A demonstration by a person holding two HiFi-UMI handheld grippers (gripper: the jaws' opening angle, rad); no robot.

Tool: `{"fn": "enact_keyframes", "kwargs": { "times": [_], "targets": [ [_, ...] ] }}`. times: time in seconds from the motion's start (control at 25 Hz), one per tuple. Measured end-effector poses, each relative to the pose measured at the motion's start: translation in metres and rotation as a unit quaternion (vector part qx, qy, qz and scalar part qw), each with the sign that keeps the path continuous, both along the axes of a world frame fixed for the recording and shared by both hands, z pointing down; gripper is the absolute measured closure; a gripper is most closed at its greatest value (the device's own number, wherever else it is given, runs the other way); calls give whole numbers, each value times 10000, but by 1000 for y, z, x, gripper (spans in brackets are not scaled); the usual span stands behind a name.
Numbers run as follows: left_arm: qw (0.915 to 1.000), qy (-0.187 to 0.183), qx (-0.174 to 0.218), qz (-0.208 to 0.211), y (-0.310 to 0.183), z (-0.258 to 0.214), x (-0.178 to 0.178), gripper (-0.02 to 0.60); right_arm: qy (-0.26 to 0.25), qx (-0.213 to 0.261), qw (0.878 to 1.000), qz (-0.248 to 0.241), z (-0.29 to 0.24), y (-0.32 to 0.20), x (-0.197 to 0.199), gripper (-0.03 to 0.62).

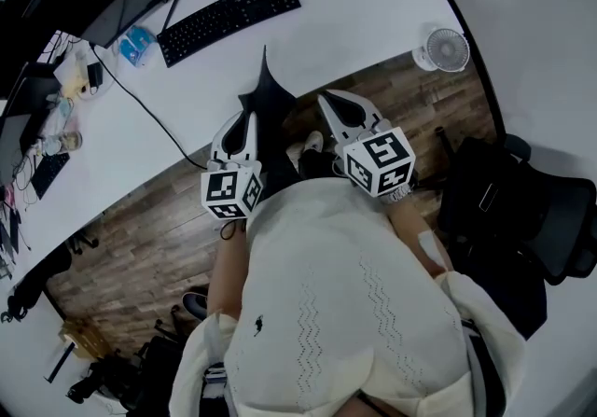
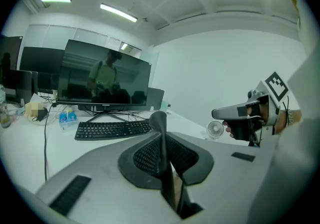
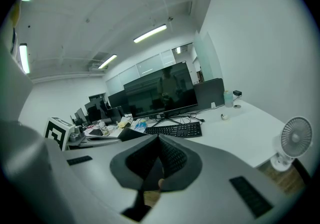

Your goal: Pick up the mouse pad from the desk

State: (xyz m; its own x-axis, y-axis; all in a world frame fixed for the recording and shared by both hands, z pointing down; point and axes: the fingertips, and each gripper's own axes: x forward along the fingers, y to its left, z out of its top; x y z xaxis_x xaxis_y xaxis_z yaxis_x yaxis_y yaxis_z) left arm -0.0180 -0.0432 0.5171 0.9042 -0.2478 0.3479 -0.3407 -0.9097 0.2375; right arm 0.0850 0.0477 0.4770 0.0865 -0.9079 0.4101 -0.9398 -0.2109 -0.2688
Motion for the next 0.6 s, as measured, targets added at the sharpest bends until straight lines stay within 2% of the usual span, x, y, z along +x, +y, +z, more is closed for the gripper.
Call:
{"fn": "enact_keyframes", "kwargs": {
  "times": [0.6],
  "targets": [
    [9991, 381, 139, 141, 11, -35, 13, 549, 187, 113, 9998, 17, -12, -3, 5, 593]
  ]
}}
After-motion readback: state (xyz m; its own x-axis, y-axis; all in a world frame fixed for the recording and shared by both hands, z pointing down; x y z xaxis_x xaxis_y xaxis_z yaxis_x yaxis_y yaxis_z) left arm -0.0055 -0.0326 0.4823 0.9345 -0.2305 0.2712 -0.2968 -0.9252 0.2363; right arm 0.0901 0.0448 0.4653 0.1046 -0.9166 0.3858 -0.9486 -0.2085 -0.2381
